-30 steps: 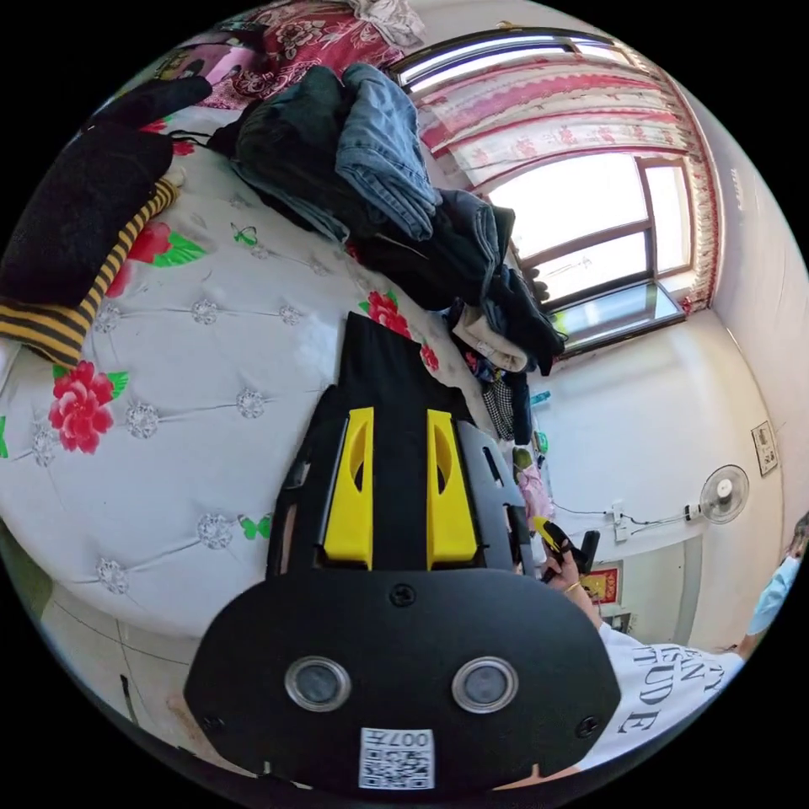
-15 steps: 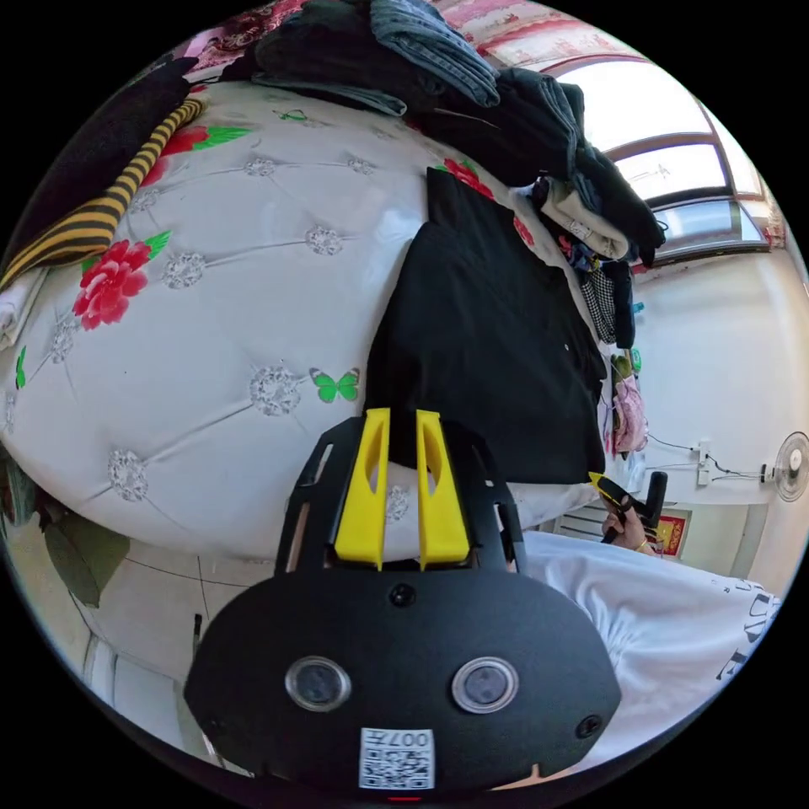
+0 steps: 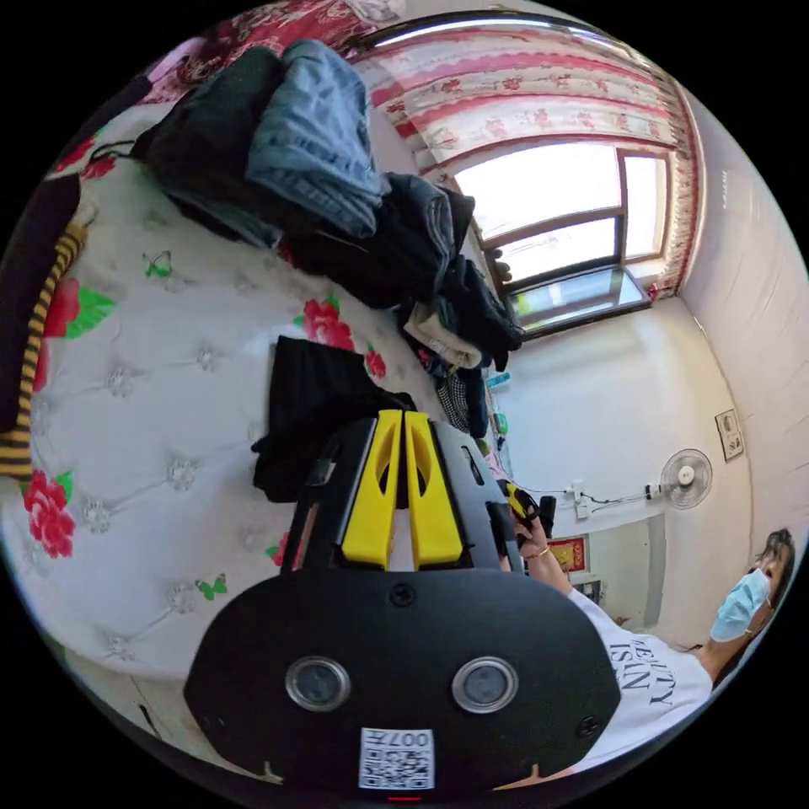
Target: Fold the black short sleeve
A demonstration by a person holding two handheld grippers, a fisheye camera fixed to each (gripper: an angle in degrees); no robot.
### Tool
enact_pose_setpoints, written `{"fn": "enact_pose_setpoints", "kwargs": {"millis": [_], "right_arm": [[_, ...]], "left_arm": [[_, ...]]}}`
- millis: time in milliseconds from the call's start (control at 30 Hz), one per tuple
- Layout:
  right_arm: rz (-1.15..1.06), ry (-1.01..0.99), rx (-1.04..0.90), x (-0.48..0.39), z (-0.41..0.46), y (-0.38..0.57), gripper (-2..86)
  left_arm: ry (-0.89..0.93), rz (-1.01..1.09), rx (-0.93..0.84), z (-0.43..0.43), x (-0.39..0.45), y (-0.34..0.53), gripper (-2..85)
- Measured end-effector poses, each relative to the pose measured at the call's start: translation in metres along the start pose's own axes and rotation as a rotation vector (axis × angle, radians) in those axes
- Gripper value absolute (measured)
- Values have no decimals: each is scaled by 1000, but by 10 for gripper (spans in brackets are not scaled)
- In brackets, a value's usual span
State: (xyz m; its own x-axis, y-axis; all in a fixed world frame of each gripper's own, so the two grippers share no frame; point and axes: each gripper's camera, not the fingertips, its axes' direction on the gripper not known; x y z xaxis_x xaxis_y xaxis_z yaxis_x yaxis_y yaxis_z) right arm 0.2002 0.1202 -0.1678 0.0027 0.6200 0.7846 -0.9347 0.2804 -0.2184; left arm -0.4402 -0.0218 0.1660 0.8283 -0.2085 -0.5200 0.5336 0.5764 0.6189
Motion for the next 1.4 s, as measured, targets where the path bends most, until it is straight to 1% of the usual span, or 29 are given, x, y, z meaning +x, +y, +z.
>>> {"fn": "enact_pose_setpoints", "kwargs": {"millis": [100,133,200,300,400,467,533,567,600,633,667,700,733,800,867,933,1033,1100,1167,1300,1400], "right_arm": [[-152,-32,107,-61,-34,-38,-2],[-183,-40,129,-72,-41,-42,-2],[-327,-65,186,-110,-69,-41,-1],[-502,-21,172,-138,-94,-14,-1],[-565,82,93,-137,-100,31,0],[-540,141,35,-123,-94,63,2],[-482,212,-29,-98,-78,99,4],[-407,242,-69,-74,-64,123,5],[-311,252,-101,-47,-48,147,9],[-261,247,-116,-33,-40,159,10],[-145,255,-127,-7,-26,183,16],[-56,254,-118,14,-17,206,21],[-22,253,-111,21,-15,216,23],[91,262,-50,40,-19,240,28],[142,244,0,48,-28,245,30],[177,237,64,53,-39,241,31],[214,218,168,58,-48,227,32],[242,186,240,62,-47,214,33],[269,172,271,65,-42,204,33],[290,131,266,64,-17,181,35],[188,221,184,39,12,164,37]], "left_arm": [[44,178,73,-29,73,-46,-10],[61,244,98,-43,99,-55,-10],[76,342,111,-62,132,-56,-10],[15,492,73,-80,165,-32,-10],[-62,543,-15,-79,161,13,-10],[-113,539,-71,-69,144,49,-10],[-217,459,-167,-42,100,101,-10],[-241,425,-194,-33,85,115,-10],[-291,335,-241,-14,51,142,-10],[-320,202,-272,1,13,170,-10],[-334,134,-282,6,-5,184,-10],[-372,-6,-291,11,-38,210,-10],[-380,-100,-283,8,-60,231,-10],[-420,-142,-274,0,-72,248,-10],[-458,-109,-280,-8,-70,250,-9],[-494,-56,-241,-18,-61,239,-9],[-445,-17,-190,-15,-52,217,-8],[-421,15,-194,-1,-47,205,-5],[-408,59,-221,18,-42,196,2],[-417,138,-312,64,-38,179,32],[-489,174,-300,75,-42,166,50]]}}
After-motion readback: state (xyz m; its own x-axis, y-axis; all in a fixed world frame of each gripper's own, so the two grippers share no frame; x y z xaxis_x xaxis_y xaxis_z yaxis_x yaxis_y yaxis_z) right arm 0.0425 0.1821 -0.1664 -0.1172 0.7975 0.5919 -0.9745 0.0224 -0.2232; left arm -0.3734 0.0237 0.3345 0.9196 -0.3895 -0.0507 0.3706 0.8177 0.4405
